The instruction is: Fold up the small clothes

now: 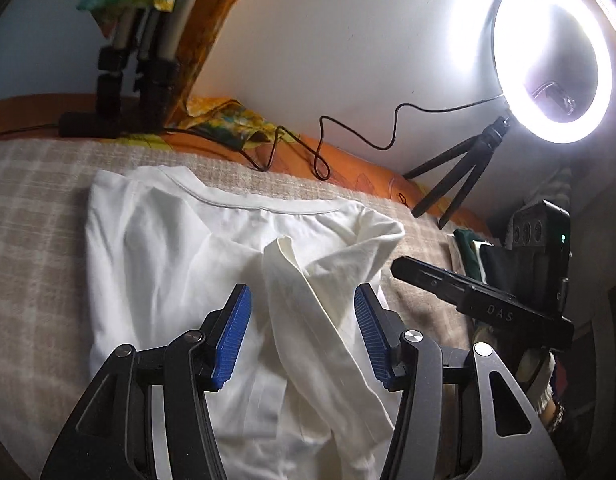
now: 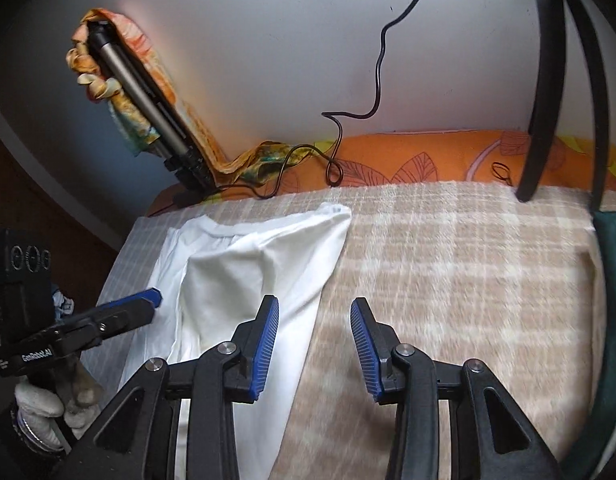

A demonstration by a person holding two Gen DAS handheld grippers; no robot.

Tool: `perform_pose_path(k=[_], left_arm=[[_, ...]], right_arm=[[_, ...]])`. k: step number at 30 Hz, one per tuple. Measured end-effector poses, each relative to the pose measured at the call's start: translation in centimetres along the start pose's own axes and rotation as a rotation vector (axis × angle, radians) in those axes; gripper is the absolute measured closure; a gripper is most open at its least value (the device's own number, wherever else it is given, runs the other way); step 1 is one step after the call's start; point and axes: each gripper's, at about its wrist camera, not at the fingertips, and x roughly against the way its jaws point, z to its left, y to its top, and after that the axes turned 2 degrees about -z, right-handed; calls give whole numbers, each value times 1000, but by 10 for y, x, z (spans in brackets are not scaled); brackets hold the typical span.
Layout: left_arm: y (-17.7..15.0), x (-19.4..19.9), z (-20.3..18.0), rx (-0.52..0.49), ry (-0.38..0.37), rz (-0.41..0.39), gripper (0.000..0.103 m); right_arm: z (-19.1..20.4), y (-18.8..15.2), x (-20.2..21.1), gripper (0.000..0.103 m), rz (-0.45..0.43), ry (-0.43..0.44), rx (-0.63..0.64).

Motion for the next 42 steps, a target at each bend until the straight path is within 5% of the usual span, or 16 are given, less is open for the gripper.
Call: perform_pose_path(k=[3,6,14,18,19,24,26,28,35,42], left_arm=[[0,-13,-1,-37,7,10,59],[2,-16,2,-31,-15,-4,98],[2,11,-3,-75,48,-123,100],[2,19,0,-85,83,-148,100],[3,19,2,-83,85,-148,100],[7,16,12,-55,136,-123,95],[8,21,16,-37,141,-121,95],[7,27,16,-42,132,-139,95],[7,83,7,-53,108,-200,95],[-25,150,-11,-107,134,-226,91]], right_arm=[[-7,8,-13,63,0,2,-14],[-15,15,-21,63,-8,19,-42],[-17,32,-36,65,-25,21,-70],[-11,36,-38,101,-27,-4,-52],[-8,38,-37,102,-29,-42,-26],[-4,44,-35,103,-36,-217,27],[-6,46,-32,100,-41,-193,22],[-10,47,-24,82,-54,-185,0],[2,36,31,77,-116,-175,-14],[41,-9,108,73,-162,-125,38]])
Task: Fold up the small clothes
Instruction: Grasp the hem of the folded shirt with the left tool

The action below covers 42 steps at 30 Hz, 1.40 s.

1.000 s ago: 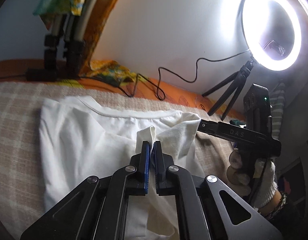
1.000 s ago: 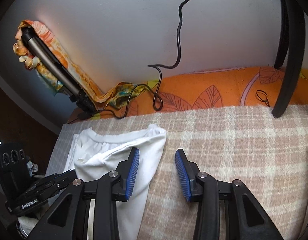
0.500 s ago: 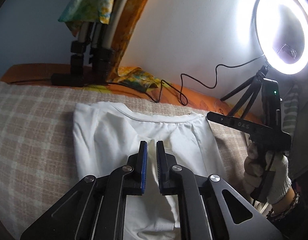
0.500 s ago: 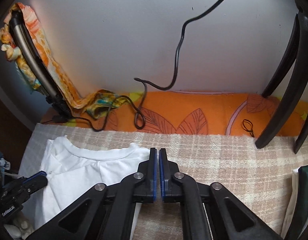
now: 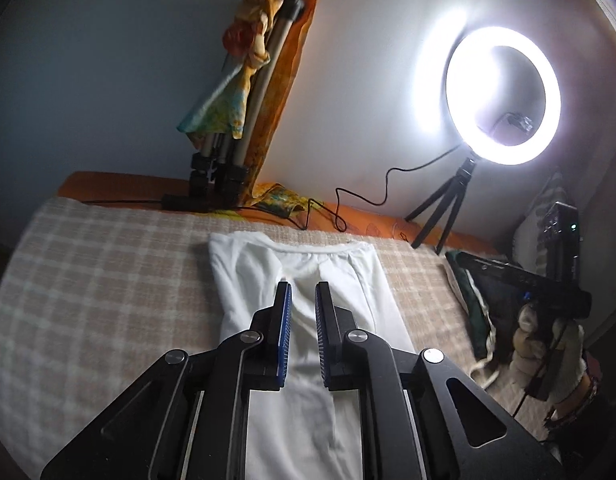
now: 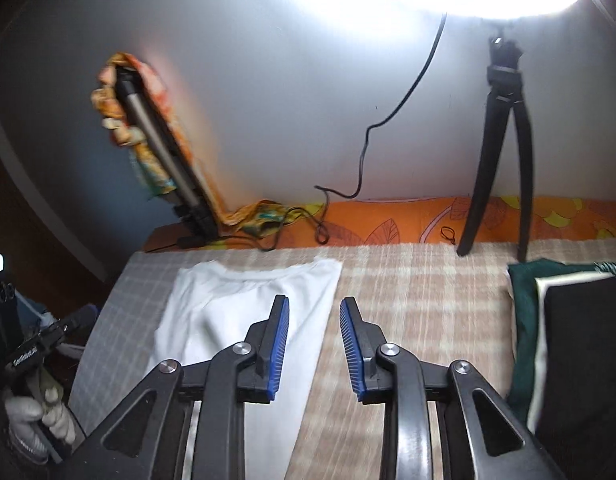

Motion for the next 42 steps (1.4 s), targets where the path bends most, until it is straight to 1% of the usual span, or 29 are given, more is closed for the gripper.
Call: perform_pose_path(k=[1,2,3,4,6,10,13,16,17,18,20,22,24,26,29,31,33,34,35,36,37,38,39,40,41,42], left_arm=[[-4,8,-2,-5,2,4,87],[-11,20,-4,-12,0,8,82],[-16,28,-5,-16,-1,9,70],[-22,39,-5,-19,-1,5,61],[-35,58,-6,-29,-10,8,61],[-72,87,-3,-27,-39,76,61],[-117,103,0,-22,-64,172,61],[-159,108,0,-10,-76,273,61],[-176,110,1,-6,-76,310,61],[-187,112,1,2,-79,331,61],[-211,114,4,52,-92,380,61],[-224,115,8,93,-99,401,61],[-234,119,10,111,-88,400,61],[-240,127,12,141,-115,390,61],[-248,133,15,174,-151,391,61],[-250,134,16,182,-167,376,61],[-251,133,20,229,-217,378,64],[-252,131,22,254,-248,386,65],[-255,129,23,277,-278,388,76],[-256,128,22,276,-285,389,94],[-257,127,20,259,-278,394,99],[-257,127,17,238,-265,397,99],[-255,130,15,233,-275,385,99],[-252,136,12,226,-284,370,99],[-247,142,7,197,-279,345,99],[-244,147,5,161,-263,322,99]], right_arm=[[3,-7,13,69,-4,3,3],[6,-14,25,69,-5,1,7],[11,-20,32,69,-3,0,10],[14,-29,42,69,2,0,9],[17,-46,62,69,14,14,-3],[26,-90,100,69,41,31,4],[32,-133,122,69,102,57,-11],[39,-177,136,69,158,88,-7],[40,-193,138,69,181,105,-12],[41,-204,137,69,202,116,-16],[44,-224,132,69,240,114,-11],[46,-238,125,69,275,121,-21],[48,-246,119,69,294,128,-24],[52,-257,117,69,309,135,-17],[55,-272,117,69,335,175,-33],[55,-281,117,69,348,193,-35],[55,-288,118,69,362,210,-51],[54,-291,119,69,351,219,-66],[52,-293,120,69,350,228,-80],[51,-294,122,69,349,242,-94],[49,-296,121,69,352,260,-113],[48,-297,121,69,356,271,-124],[49,-298,121,70,354,280,-127],[51,-298,120,81,363,306,-118],[54,-299,120,88,377,340,-117],[57,-299,122,97,368,347,-112]])
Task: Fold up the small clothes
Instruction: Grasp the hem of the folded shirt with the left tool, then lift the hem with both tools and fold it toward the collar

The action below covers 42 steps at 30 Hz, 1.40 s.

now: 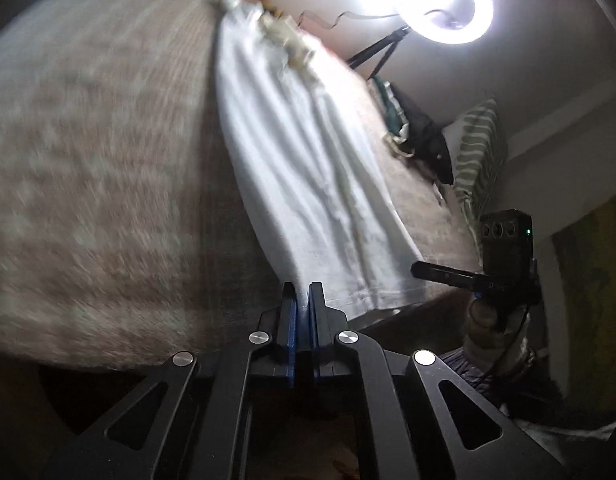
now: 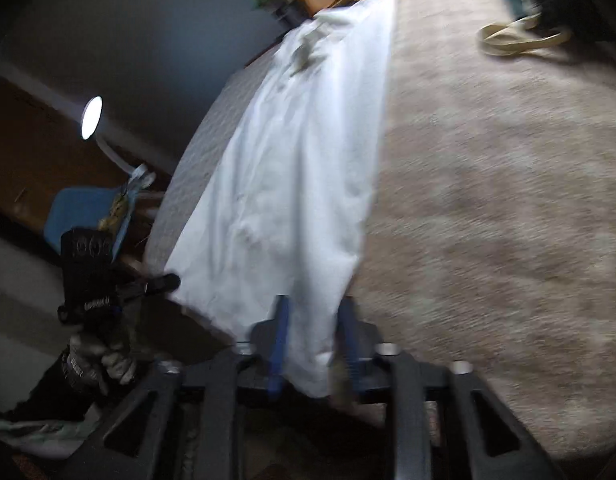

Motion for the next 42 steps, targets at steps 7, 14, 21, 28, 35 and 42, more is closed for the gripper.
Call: perform_pose_path(k=[7,14,21,28,35,42], left_arm=[[-9,-9,7,-36,64,34,99],[-6,-18,5,-38,53,54,99],[1,-7,5,-6,9,19,99],[28,-2,-5,-1,-10,-42,99],[70,-10,-11,-21,-2,-95,99],[105,-32,2,-27,77,-114,99]], right_arm=[[-4,-5,3,88,6,-58,7],[3,-16,-7,91,68,18,32],[-3,-12,9,102,-1,113,-52],[4,11,22,102,-81,150,-62],[1,40,31,102,-142,121,-75],[-13,87,13,102,-176,83,-134]])
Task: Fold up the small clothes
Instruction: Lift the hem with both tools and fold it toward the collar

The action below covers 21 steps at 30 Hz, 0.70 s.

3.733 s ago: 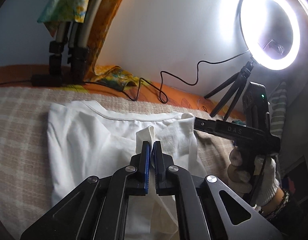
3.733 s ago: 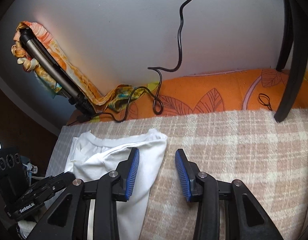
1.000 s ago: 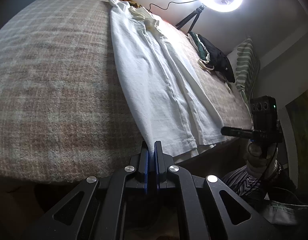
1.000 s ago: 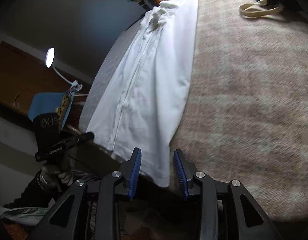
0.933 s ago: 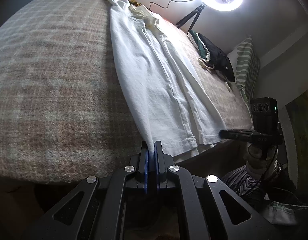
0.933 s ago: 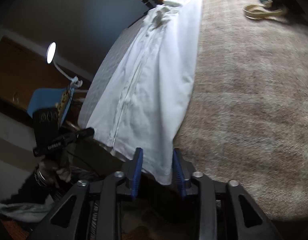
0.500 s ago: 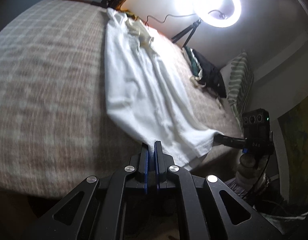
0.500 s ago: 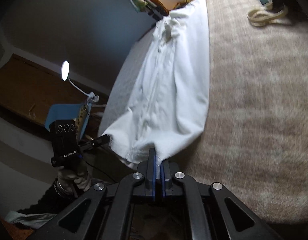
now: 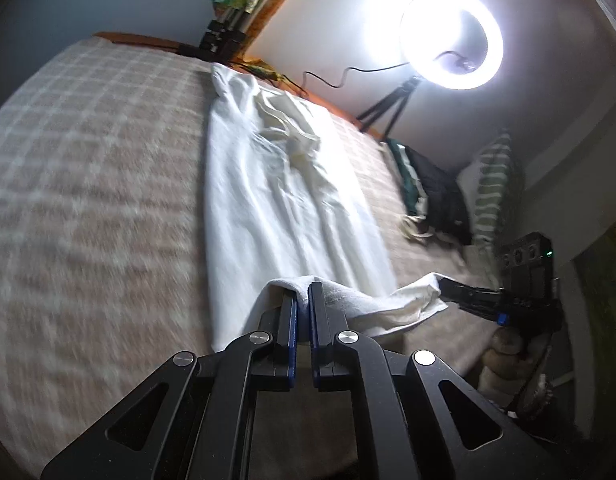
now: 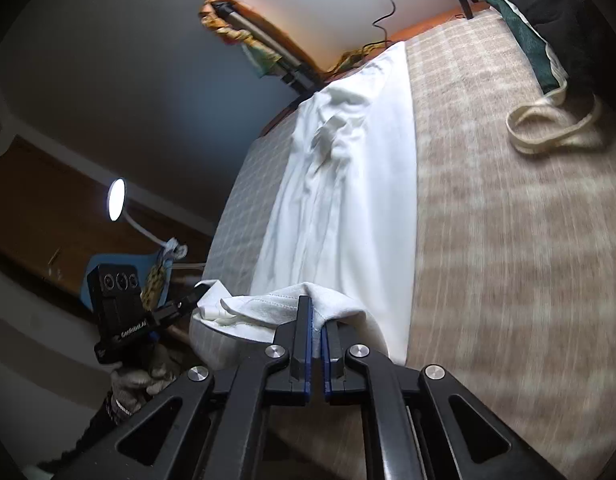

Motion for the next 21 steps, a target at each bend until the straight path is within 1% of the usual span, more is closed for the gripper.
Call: perform_pose_path(k=[3,7,10,14,15,16,17,18,19,20,21], left_arm=[[11,-15,9,4,24,7,99],[18,-31,22,20,48,20,99],[19,-38,26,21,62,34,99],[20,-44,25,13,79,39,99],[21,-44,24,12,90,40,97],[23,-44,23,12,102,41,94],[25,-42,21,9,117,28,94],[26,-38,20,-3,125,6,94],[26,-33,18,-20,139,-19,93],[27,-26,14,-52,165,-50,92],[28,-21,12,-70,172,-67,92]], right_arm=[[-9,15,-19,102,5,-37,-27],[-18,28,-38,102,12,-81,-45],[-23,31,-48,102,21,-108,-49],[-30,32,-54,101,37,-112,-55],[-30,33,-54,97,37,-112,-51],[-28,34,-52,95,31,-118,-45],[-27,35,-48,93,20,-127,-30],[-22,36,-40,86,-5,-148,4],[-17,37,-33,81,-25,-161,37],[-12,38,-26,81,-43,-168,67],[-6,37,-19,81,-56,-161,99]])
